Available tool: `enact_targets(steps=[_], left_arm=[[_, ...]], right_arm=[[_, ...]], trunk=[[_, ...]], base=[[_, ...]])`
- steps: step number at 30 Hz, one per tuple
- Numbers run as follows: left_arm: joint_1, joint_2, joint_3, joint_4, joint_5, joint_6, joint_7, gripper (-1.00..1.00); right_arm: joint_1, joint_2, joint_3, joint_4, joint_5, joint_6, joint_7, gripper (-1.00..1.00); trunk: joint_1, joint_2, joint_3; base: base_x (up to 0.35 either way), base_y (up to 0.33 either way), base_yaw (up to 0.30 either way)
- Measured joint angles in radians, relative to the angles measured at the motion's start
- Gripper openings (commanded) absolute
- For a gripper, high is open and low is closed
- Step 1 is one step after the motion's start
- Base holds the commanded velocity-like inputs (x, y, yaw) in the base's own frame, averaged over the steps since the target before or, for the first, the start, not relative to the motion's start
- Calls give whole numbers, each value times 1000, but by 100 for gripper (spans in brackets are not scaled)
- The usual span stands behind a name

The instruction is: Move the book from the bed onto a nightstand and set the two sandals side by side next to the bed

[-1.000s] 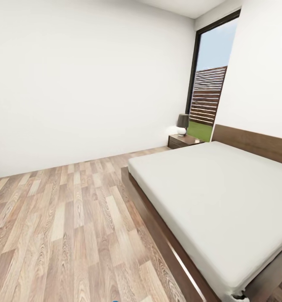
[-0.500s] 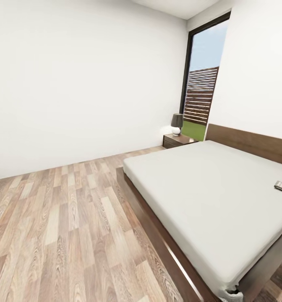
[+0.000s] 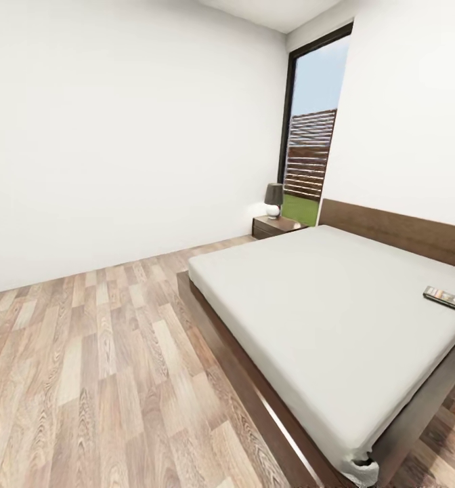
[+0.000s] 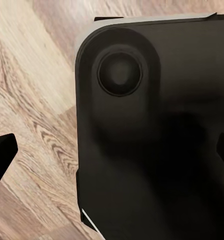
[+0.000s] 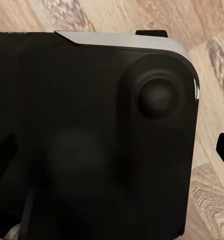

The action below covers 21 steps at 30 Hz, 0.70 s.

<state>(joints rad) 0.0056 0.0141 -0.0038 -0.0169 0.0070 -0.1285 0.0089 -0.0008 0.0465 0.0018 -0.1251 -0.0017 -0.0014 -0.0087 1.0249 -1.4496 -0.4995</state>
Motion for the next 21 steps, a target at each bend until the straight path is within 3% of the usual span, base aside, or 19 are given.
enact_targets(steps=[10,21], left_arm=[[0,0,0,0,0,0,0,100],[0,0,1,0,0,0,0,100]], right_arm=[[0,2,1,1,0,0,0,100],[0,3,1,1,0,0,0,100]], trunk=[[0,0,0],[0,0,0]], base=[[47,0,-159],[10,23,-47]])
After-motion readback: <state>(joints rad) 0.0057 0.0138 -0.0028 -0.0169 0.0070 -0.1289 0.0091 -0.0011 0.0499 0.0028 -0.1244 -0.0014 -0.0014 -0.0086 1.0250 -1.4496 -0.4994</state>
